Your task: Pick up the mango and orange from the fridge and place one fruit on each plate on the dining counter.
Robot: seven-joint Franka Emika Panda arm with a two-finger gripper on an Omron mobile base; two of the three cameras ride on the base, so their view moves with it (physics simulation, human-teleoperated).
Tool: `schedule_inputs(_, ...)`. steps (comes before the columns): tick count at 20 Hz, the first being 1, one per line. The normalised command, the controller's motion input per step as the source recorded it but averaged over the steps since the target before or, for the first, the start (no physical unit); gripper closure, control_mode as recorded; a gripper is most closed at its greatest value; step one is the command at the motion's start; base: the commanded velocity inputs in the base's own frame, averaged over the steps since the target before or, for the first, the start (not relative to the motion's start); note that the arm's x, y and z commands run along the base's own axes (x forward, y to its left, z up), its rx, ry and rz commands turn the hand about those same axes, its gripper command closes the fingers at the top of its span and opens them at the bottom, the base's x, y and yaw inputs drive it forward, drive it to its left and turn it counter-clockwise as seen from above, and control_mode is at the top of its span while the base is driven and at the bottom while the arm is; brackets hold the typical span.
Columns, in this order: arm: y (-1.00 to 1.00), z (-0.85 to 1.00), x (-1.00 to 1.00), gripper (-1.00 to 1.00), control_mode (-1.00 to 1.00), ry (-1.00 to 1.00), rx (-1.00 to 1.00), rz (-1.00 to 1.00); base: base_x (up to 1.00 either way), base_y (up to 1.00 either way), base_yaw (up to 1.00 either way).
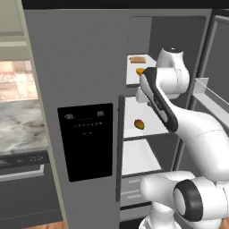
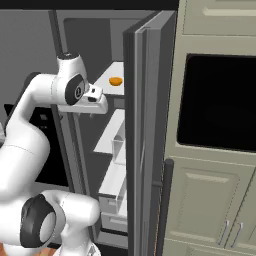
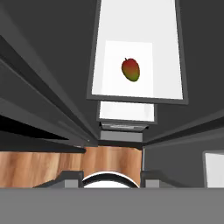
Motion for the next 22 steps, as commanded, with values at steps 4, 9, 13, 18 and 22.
schedule_inputs(4, 0.00, 0.00, -0.23, -1.00, -1.00, -0.34, 0.00, 0.00, 0.00, 0.00, 0.00)
schedule_inputs(9, -0.10, -0.03, -0.50, -1.00, -1.00, -0.26, 0.00, 0.00, 0.00, 0.00, 0.00)
schedule_inputs(13, 0.00, -0.31, -0.16, -1.00, -1.00, 0.01, -0.06, 0.00, 0.00, 0.00, 0.00)
schedule_inputs(18, -0.09, -0.41, 0.04, -1.00, -1.00, 0.06, -0.05, 0.00, 0.00, 0.00, 0.00)
schedule_inputs(22, -0.28, -0.29, 0.11, -1.00, -1.00, 0.00, 0.00, 0.00, 0.00, 0.00, 0.00)
